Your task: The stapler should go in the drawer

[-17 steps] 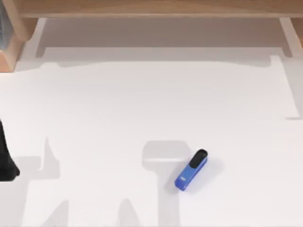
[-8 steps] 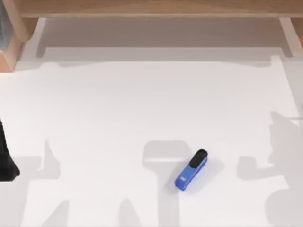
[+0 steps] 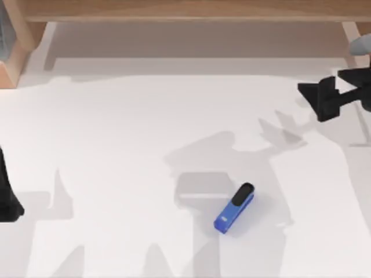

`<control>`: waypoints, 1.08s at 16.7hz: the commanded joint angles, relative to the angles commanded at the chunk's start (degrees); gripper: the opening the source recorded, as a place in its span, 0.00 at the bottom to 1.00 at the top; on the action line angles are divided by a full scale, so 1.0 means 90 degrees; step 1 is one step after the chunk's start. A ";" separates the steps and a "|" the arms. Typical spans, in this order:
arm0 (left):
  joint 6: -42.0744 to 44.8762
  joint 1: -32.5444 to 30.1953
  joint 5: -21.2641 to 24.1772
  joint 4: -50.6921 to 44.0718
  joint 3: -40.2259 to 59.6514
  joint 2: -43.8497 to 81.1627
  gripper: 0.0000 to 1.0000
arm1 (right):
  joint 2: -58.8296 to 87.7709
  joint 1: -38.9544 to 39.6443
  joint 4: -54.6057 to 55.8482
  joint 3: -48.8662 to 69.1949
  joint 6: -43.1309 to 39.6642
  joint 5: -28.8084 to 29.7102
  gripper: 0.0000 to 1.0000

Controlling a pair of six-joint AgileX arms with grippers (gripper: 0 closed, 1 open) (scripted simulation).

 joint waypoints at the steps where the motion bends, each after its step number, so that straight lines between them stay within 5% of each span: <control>1: 0.0000 0.0000 0.0000 0.0000 0.0000 0.0000 1.00 | 0.0069 0.0365 -0.0684 0.0338 0.0725 0.0220 1.00; 11: 0.0000 0.0000 0.0000 0.0000 0.0000 0.0000 1.00 | 0.1406 0.3278 -0.6838 0.3479 0.7085 0.2334 1.00; 18: 0.0000 0.0000 0.0000 0.0000 0.0000 0.0000 1.00 | 0.2096 0.4133 -0.8892 0.4532 0.9165 0.3080 1.00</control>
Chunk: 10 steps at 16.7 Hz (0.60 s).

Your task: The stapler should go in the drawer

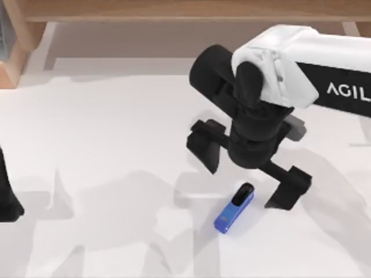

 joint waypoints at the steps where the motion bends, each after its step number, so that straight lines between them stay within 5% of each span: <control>1: 0.0000 0.0000 0.0000 0.0000 0.0000 0.0000 1.00 | 0.0020 0.0022 -0.0051 0.0025 0.0052 0.0019 1.00; 10: 0.0000 0.0000 0.0000 0.0000 0.0000 0.0000 1.00 | 0.0192 0.0012 0.0420 -0.0298 0.0043 0.0021 1.00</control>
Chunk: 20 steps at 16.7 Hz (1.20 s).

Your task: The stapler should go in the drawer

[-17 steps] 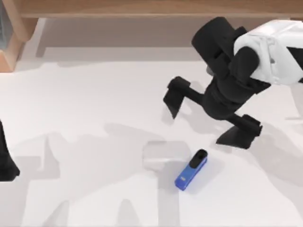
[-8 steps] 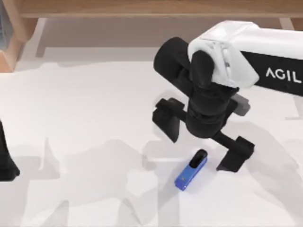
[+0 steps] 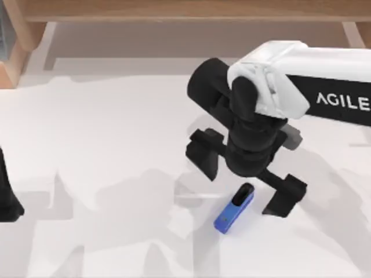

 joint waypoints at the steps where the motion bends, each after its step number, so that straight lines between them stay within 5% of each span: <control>1: 0.0000 0.0000 0.0000 0.0000 0.0000 0.0000 1.00 | 0.0086 0.0002 0.0252 -0.0134 0.0005 0.0000 1.00; 9: 0.0000 0.0000 0.0000 0.0000 0.0000 0.0000 1.00 | 0.0429 0.0020 0.1111 -0.0659 0.0028 0.0003 1.00; 20: 0.0000 0.0000 0.0000 0.0000 0.0000 0.0000 1.00 | 0.0429 0.0020 0.1111 -0.0659 0.0028 0.0003 0.17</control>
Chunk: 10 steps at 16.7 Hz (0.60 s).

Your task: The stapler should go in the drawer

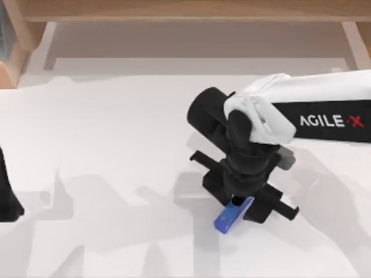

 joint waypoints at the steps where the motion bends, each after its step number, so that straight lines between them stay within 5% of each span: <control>1: 0.0000 0.0000 0.0000 0.0000 0.0000 0.0000 1.00 | 0.0000 0.0000 0.0000 0.0000 0.0000 0.0000 0.10; 3: 0.0000 0.0000 0.0000 0.0000 0.0000 0.0000 1.00 | 0.0000 0.0000 0.0000 0.0000 0.0000 0.0000 0.00; 10: 0.0000 0.0000 0.0000 0.0000 0.0000 0.0000 1.00 | 0.0000 0.0000 0.0000 0.0000 0.0000 0.0000 0.00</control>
